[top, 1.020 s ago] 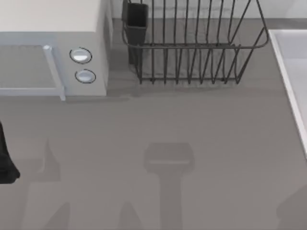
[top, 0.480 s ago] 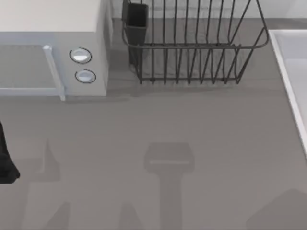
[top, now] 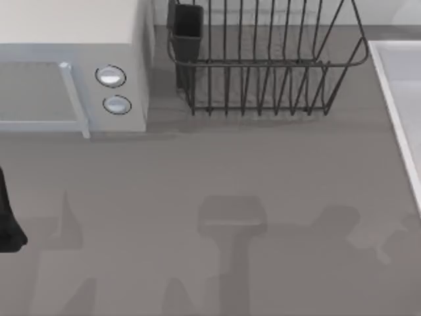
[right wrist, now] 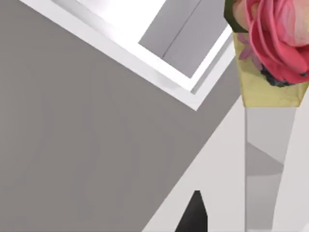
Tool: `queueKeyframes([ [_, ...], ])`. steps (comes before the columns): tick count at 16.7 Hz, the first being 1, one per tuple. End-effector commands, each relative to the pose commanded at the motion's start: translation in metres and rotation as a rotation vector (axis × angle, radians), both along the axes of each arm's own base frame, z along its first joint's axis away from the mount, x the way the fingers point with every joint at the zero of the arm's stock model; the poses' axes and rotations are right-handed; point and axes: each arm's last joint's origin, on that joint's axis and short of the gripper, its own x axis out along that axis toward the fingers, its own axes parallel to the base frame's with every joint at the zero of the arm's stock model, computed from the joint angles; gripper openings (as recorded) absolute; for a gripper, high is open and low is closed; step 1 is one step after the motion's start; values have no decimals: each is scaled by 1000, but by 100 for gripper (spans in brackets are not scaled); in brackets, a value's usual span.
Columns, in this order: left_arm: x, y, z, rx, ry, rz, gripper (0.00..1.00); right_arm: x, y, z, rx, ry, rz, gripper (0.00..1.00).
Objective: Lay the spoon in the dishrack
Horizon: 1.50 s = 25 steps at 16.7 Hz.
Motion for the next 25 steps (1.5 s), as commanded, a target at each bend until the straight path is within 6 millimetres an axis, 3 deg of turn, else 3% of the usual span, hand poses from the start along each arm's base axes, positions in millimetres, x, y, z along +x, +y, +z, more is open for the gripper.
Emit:
queueKeyframes([
  [3, 0, 0, 0, 0, 0, 0, 100, 39, 66, 8, -139, -232, 47, 0],
  [6, 0, 0, 0, 0, 0, 0, 100, 57, 160, 20, -156, -563, 79, 0],
  [8, 0, 0, 0, 0, 0, 0, 100, 48, 225, 33, -72, -808, 73, 0],
  [10, 0, 0, 0, 0, 0, 0, 100, 23, 282, 49, 85, -1034, 39, 0],
  [13, 0, 0, 0, 0, 0, 0, 100, -26, 340, 73, 386, -1277, -61, 0],
  [16, 0, 0, 0, 0, 0, 0, 100, -66, 366, 89, 633, -1389, -175, 0],
  [18, 0, 0, 0, 0, 0, 0, 100, -80, 372, 94, 716, -1414, -221, 0],
  [25, 0, 0, 0, 0, 0, 0, 100, -76, 376, 91, 727, -1415, -228, 0],
])
